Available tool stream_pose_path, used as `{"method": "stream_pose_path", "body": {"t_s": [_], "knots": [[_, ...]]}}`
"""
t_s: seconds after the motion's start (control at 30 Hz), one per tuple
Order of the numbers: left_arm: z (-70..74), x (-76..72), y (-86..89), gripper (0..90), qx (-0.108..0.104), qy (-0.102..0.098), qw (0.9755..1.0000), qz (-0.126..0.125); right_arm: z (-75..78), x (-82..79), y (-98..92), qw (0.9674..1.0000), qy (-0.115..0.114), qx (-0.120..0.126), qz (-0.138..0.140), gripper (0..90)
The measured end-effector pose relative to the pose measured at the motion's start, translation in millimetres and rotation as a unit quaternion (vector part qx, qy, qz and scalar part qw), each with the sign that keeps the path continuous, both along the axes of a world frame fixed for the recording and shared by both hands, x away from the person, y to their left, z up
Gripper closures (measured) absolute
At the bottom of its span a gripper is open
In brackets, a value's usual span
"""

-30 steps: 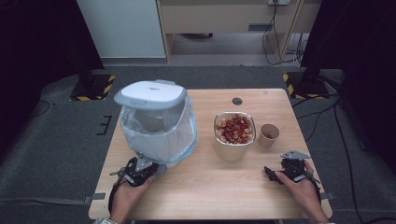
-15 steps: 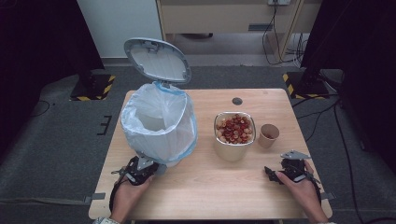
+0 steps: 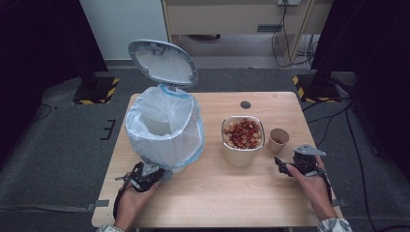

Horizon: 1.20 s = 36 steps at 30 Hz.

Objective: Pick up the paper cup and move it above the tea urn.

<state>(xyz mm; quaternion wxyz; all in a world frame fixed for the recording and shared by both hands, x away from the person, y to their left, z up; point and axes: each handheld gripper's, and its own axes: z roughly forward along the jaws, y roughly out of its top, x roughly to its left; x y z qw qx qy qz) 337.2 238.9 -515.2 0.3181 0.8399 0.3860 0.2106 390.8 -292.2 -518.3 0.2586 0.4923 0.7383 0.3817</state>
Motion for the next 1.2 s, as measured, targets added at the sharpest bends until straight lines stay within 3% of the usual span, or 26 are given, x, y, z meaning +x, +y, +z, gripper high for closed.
{"method": "stream_pose_path", "body": {"t_s": [0.2,0.47,0.97,1.2], "knots": [[0.0,-0.1,-0.4,89.0,0.001,-0.001,1.0,0.0,6.3,18.4,4.7,0.9997,-0.016,0.019,0.0,11.5],[0.1,-0.1,-0.3,89.0,0.003,-0.001,1.0,-0.002,11.4,39.1,8.8,0.9995,-0.01,0.028,0.0,10.2],[-0.1,-0.1,-0.4,88.9,0.001,-0.001,1.0,0.0,9.3,55.7,18.3,0.9992,-0.012,0.037,-0.006,11.4],[-0.1,-0.1,-0.4,88.9,0.0,-0.001,1.0,0.0,5.3,57.9,19.7,0.9994,-0.017,0.03,-0.01,15.2]]}}
